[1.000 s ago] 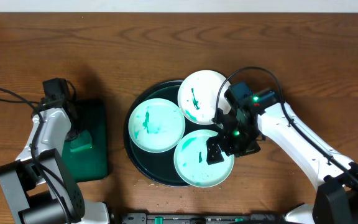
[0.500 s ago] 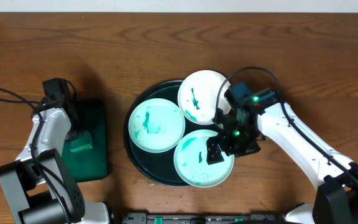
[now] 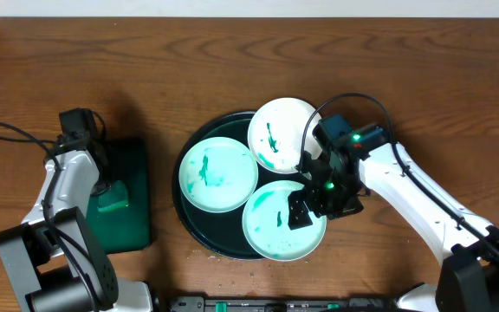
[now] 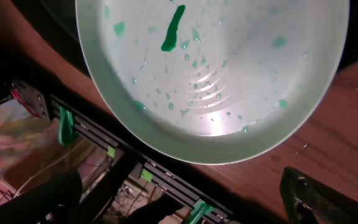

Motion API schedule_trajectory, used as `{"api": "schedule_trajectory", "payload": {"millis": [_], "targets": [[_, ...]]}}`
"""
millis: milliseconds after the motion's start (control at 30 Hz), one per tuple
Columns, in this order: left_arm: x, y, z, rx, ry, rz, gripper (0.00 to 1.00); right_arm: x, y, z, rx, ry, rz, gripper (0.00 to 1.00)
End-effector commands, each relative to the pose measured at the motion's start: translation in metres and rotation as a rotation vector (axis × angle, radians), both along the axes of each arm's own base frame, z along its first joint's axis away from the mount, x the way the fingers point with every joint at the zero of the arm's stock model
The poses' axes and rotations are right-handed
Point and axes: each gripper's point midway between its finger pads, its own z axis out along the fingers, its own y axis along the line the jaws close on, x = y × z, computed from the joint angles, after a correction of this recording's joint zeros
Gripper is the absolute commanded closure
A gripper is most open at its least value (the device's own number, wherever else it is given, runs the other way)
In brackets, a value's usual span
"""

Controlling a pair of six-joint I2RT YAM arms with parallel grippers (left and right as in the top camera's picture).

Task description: Clean dirty plates on tray and stack at the side

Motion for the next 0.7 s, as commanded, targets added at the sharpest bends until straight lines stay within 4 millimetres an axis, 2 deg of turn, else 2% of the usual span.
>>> {"api": "schedule_trajectory", "payload": {"millis": [0,300,367,667], "targets": [[-0.011,0.005,-0.012,0.02,0.049,0.025,0.63,-0.004,0.002,0.0,0.001,0.012,0.0,0.01],[-0.019,0.001,-0.036,-0.01,0.126,0.022,0.72,-0.004,0.002,0.0,0.002,0.011,0.0,0.01],[-0.019,0.001,-0.036,-0.01,0.127,0.022,0.75,-0.004,0.002,0.0,0.002,0.011,0.0,0.01],[-0.015,0.002,-0.026,0.001,0.093,0.023,0.76,-0.003,0.003,0.0,0.005,0.005,0.0,0.01]]}}
